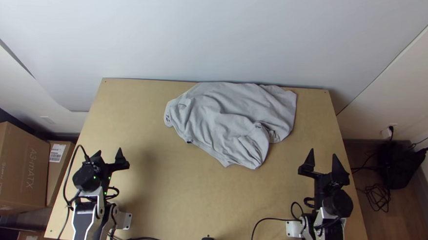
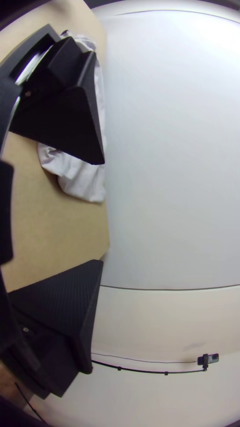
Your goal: Fold the t-shirt
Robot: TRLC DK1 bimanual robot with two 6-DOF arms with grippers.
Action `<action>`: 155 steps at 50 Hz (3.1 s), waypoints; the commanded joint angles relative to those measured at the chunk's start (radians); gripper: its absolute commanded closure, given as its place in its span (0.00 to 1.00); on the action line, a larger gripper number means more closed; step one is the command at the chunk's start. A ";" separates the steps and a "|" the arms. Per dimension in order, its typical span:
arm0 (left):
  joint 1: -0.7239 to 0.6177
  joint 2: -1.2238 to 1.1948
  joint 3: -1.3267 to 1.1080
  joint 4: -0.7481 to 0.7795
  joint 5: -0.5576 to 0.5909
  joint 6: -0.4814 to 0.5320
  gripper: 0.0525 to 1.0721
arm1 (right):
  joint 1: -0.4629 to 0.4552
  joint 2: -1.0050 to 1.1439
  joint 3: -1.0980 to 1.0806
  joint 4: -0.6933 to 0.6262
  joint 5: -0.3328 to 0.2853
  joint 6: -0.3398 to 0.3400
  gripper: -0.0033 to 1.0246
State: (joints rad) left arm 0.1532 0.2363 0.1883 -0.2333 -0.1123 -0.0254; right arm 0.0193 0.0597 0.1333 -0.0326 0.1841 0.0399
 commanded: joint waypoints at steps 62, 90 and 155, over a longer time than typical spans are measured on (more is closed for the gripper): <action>-0.116 0.405 0.859 -0.885 0.364 -0.102 0.04 | 0.438 1.005 0.801 -0.886 -0.219 0.640 0.07; -0.124 0.413 0.835 -0.851 0.439 -0.136 0.04 | 0.510 1.427 0.861 -0.876 -0.301 0.759 0.16; -0.348 0.518 0.743 -0.652 0.367 -0.093 0.04 | 0.662 1.258 1.218 -0.722 -0.284 0.620 0.97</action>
State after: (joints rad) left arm -0.1825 0.7422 0.9485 -0.9058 0.2581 -0.1154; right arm 0.7330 1.4014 1.3136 -0.7567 -0.1024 0.6937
